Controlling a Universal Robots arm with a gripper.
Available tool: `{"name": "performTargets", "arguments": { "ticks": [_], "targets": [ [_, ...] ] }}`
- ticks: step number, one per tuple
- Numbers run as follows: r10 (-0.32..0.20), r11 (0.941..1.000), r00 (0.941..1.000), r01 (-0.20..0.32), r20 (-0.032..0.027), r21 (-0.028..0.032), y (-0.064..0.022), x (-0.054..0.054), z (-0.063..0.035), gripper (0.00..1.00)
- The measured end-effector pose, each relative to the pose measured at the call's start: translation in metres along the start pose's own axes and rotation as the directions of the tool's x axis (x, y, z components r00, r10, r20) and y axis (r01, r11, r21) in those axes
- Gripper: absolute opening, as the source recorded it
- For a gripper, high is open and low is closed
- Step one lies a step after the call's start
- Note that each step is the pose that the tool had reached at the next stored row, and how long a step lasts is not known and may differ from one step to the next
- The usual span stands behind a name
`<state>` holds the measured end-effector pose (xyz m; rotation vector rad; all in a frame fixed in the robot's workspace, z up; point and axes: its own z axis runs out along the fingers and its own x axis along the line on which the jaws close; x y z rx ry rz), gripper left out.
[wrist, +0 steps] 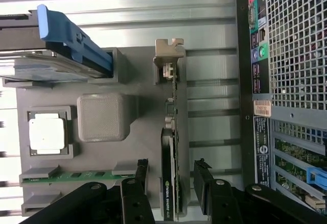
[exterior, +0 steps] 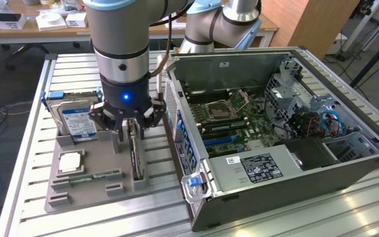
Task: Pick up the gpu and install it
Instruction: 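Pick up the gpu and move the gpu toward the slot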
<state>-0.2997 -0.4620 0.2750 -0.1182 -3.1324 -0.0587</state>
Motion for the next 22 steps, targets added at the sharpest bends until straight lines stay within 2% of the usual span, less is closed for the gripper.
{"name": "performTargets", "arguments": {
  "ticks": [22],
  "targets": [
    [0.0, 1.0, 1.0, 0.0, -0.0003, 0.0006, -0.0011, 0.0, 0.0278, 0.49]
  ]
}}
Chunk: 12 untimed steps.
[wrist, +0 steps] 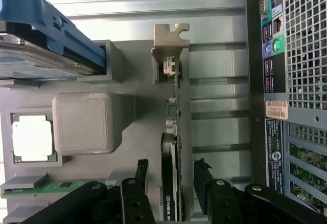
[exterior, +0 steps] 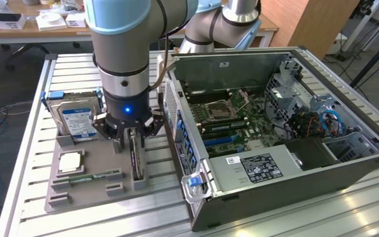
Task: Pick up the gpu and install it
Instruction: 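Pick up the gpu and move the gpu toward the slot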
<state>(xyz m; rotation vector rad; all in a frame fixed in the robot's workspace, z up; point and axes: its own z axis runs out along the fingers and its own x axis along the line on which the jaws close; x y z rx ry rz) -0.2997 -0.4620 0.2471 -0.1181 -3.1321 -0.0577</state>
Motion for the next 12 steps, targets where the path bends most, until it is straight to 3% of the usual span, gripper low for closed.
{"name": "performTargets", "arguments": {
  "ticks": [12],
  "targets": [
    [0.0, 1.0, 1.0, 0.0, -0.0001, 0.0001, -0.0002, 0.0, 0.0063, 0.49]
  ]
}}
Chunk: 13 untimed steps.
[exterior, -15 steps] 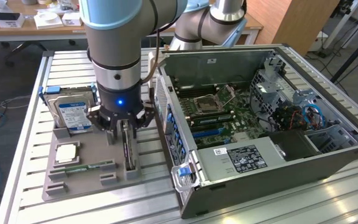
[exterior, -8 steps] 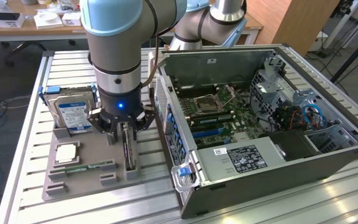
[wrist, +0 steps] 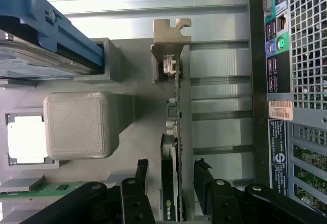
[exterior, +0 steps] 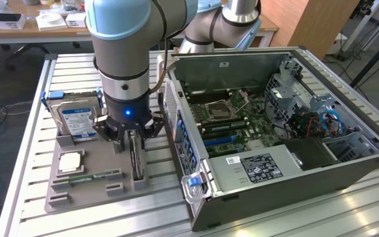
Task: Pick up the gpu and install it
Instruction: 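Pick up the gpu and move the gpu toward the slot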
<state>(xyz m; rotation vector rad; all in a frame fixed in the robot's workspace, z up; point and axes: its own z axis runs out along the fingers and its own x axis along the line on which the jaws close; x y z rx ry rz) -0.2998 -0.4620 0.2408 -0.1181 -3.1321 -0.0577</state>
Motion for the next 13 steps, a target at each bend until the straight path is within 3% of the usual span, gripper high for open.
{"name": "performTargets", "arguments": {
  "ticks": [13],
  "targets": [
    [0.0, 1.0, 1.0, 0.0, 0.0002, -0.0001, -0.0003, 0.0014, 0.005, 0.49]
  ]
}}
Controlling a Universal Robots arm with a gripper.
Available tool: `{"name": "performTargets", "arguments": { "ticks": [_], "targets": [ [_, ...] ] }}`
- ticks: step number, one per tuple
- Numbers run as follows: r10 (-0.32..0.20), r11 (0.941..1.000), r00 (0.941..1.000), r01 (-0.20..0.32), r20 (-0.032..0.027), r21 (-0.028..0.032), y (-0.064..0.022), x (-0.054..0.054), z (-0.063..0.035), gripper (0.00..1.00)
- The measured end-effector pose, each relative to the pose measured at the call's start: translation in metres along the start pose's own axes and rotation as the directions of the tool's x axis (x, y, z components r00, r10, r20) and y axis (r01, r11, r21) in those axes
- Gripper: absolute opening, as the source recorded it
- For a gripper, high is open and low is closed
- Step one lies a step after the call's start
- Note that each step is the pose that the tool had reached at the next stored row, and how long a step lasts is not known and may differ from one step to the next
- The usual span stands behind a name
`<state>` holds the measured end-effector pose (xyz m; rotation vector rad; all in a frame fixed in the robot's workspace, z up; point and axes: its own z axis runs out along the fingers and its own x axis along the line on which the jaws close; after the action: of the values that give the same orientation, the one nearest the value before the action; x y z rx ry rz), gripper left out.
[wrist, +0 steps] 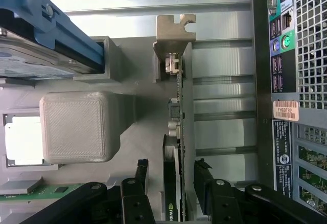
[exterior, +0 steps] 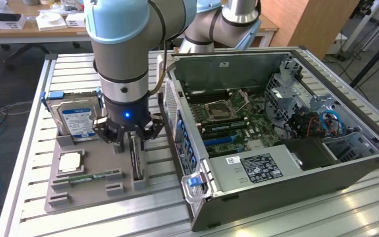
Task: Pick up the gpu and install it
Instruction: 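Pick up the gpu and move the gpu toward the slot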
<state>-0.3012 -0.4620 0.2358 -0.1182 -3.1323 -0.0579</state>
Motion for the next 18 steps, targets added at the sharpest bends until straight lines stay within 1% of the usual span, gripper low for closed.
{"name": "performTargets", "arguments": {
  "ticks": [5, 11, 18],
  "targets": [
    [0.0, 1.0, 1.0, 0.0, -0.0001, 0.0001, -0.0001, 0.0, -0.0001, 0.49],
    [0.0, 1.0, 1.0, 0.0, -0.0002, 0.0001, -0.0034, -0.0001, -0.0002, 0.49],
    [0.0, 1.0, 1.0, 0.0, -0.0001, 0.0001, -0.0035, -0.0002, -0.0002, 0.49]
  ]
}}
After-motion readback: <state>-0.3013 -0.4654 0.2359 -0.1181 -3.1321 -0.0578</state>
